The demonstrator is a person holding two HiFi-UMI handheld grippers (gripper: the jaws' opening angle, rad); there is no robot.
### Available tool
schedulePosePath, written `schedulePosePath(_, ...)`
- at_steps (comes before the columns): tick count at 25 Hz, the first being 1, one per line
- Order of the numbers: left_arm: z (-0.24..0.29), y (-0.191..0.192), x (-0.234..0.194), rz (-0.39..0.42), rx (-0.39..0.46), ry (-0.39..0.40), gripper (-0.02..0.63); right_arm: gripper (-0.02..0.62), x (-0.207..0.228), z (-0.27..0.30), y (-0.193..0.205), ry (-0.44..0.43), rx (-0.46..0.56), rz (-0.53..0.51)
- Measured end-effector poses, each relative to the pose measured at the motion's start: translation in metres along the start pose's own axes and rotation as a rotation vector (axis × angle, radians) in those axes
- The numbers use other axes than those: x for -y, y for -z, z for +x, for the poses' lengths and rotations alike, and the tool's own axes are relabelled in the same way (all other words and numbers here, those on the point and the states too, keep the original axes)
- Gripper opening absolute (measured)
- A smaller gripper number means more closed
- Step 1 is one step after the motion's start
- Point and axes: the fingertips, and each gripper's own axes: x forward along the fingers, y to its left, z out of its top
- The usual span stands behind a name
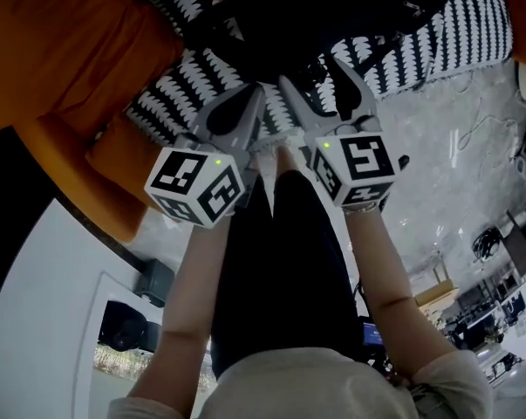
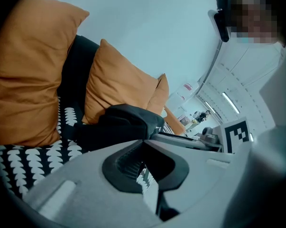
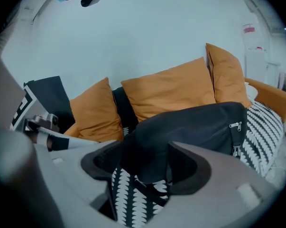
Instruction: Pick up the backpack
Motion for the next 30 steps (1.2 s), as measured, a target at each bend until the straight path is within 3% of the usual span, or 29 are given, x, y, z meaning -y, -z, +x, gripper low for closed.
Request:
schedulePosePath(9,0.007,0.012,-0.021,-0.005,-0.039,-0.017,0.008,0.353,-0.005,0.030,0.012,-0.035,-0.071,-0.077)
schedulePosePath(15,0.008,0.008,-0.038,-0.039,-0.012,-0.042,0.008,0.353,-0.001,0.049,0.020,0.029,-0.119,-0.187)
schedulePosePath(24,0.016,0.003,-0.048,-0.076,0.014,-0.049,0.008,0.353,0.007,0.070,0.020,-0.024,-0.133,-0.208)
schedulePosePath(30,0.019,-0.002,-0.038,-0.078,0.014,-0.032,0.008,0.251,0.009,0.068,0.023,-0.039,-0.168,-0.186)
